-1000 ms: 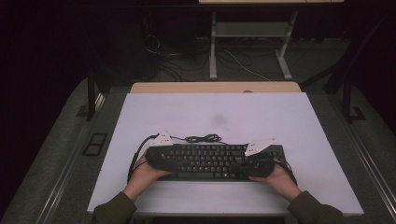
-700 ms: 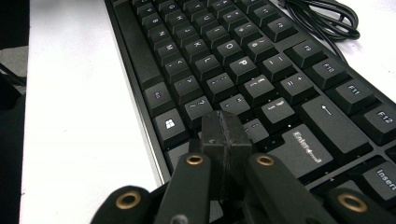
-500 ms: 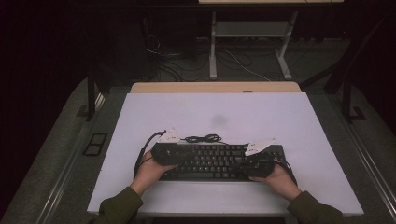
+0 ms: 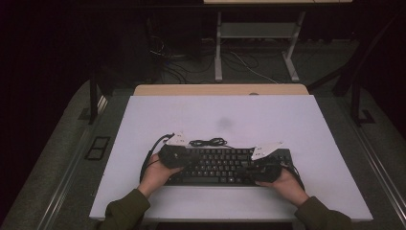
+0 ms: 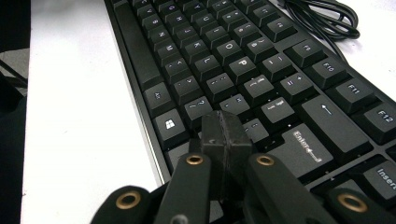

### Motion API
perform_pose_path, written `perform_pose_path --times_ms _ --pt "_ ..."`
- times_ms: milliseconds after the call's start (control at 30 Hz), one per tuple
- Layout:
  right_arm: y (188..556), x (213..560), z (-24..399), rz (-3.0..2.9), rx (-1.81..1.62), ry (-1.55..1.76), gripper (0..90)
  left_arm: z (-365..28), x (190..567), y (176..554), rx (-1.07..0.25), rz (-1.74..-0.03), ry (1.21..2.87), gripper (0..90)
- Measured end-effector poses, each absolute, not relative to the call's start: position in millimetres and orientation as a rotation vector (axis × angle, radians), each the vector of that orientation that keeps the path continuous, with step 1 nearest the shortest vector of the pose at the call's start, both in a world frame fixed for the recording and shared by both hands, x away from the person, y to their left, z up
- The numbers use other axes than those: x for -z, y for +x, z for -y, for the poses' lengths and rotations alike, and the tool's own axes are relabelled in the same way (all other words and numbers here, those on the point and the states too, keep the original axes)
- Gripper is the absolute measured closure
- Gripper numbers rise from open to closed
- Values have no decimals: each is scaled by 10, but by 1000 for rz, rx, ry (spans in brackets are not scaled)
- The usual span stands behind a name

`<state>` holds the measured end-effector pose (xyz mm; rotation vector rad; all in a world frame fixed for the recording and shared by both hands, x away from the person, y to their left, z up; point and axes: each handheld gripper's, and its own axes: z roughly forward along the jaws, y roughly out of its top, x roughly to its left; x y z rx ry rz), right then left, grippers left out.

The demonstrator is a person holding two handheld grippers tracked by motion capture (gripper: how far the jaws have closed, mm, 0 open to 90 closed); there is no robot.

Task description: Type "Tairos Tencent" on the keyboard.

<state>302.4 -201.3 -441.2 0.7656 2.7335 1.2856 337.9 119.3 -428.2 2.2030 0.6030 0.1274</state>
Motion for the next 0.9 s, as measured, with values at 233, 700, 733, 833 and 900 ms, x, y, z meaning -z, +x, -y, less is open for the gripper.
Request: perform_pose_path --times_ms 233,700,733,833,900 --pt "3026 4412 2013 -2734 -1286 764 892 -1184 4308 3379 -117 -603 2226 892" --pt "3024 4411 2012 -2734 -1284 765 891 -1179 4331 3381 -108 -605 2227 892" --pt "3024 4411 2011 -2734 -1284 765 891 -1173 4344 3379 -107 -605 2233 892" --pt "3023 4411 2011 -2734 -1283 766 891 -1172 4344 3380 -101 -606 2231 892" --pt "3023 4411 2011 -2734 -1282 765 891 -1169 4341 3376 -103 -606 2230 892"
